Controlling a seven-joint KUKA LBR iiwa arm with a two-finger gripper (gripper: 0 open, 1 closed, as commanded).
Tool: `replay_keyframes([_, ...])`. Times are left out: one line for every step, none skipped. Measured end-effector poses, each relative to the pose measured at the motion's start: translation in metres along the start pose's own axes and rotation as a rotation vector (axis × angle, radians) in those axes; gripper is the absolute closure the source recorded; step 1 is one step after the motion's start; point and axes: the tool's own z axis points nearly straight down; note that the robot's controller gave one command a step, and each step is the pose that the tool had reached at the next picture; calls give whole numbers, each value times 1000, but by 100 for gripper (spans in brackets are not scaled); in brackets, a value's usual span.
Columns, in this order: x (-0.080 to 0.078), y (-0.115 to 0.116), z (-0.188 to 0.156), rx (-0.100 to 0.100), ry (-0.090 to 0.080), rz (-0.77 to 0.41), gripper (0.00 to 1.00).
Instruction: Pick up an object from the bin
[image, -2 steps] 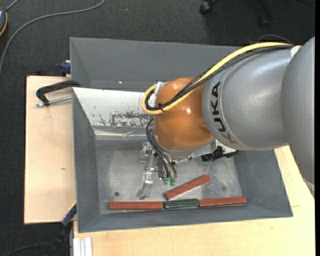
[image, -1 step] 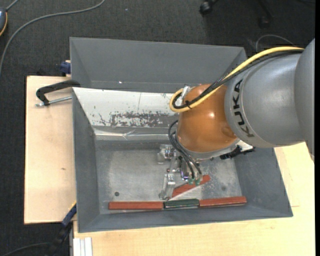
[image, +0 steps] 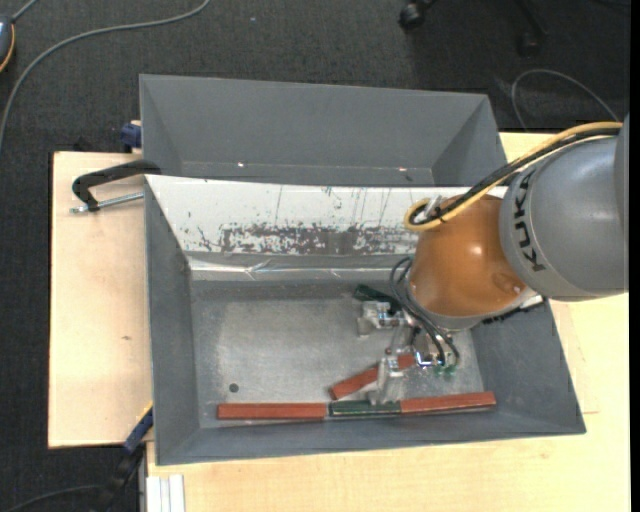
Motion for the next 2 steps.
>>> replay_keyframes([-1, 5, -2, -3, -2, -6, 100])
replay_keyframes([-41, -33, -159, 1, -17, -285, 100])
